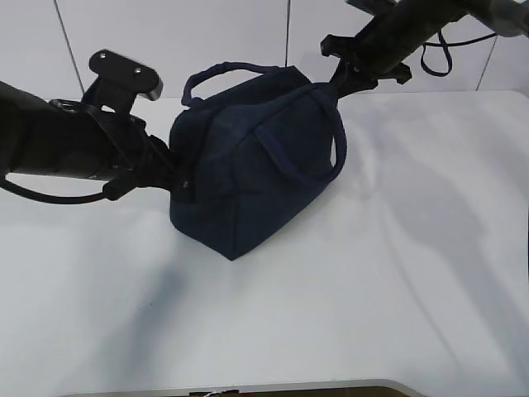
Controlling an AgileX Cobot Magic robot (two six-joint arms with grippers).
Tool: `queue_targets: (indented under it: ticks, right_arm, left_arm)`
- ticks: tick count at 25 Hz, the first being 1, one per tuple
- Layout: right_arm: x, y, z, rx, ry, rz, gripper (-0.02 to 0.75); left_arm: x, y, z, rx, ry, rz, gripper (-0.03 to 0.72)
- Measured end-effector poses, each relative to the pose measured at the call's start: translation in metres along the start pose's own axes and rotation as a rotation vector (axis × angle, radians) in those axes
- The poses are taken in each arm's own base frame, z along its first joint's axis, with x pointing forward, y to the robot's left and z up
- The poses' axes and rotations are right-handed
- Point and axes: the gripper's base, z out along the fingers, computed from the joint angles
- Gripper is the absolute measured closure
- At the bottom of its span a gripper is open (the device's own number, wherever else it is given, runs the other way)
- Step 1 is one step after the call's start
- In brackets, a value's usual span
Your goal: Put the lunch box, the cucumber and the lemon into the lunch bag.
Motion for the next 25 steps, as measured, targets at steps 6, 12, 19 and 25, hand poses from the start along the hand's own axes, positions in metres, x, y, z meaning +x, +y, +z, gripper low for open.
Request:
queue_targets:
  ticks: [6, 12, 19, 25]
  right_arm:
    - [0.004, 0.002, 0.000, -0.024, 0.043, -0.015, 0.733]
    - [0.003, 0.005, -0.001, -0.070, 0.038, -0.021, 0.733]
    - [0.003, 0.003, -0.002, -0.074, 0.036, -0.022, 0.733]
    - [0.002, 0.004, -0.003, -0.102, 0.029, -0.009, 0.733]
  left_arm:
    - [-0.007, 0.018, 0.001, -0.198, -0.037, -0.015, 0.706]
    - [-0.017, 0.029, 0.014, -0.308, -0.057, -0.027, 0.706]
    - [-0.024, 0.033, 0.027, -0.346, -0.069, -0.033, 0.706]
    - [-0.024, 0.034, 0.027, -0.355, -0.068, -0.035, 0.706]
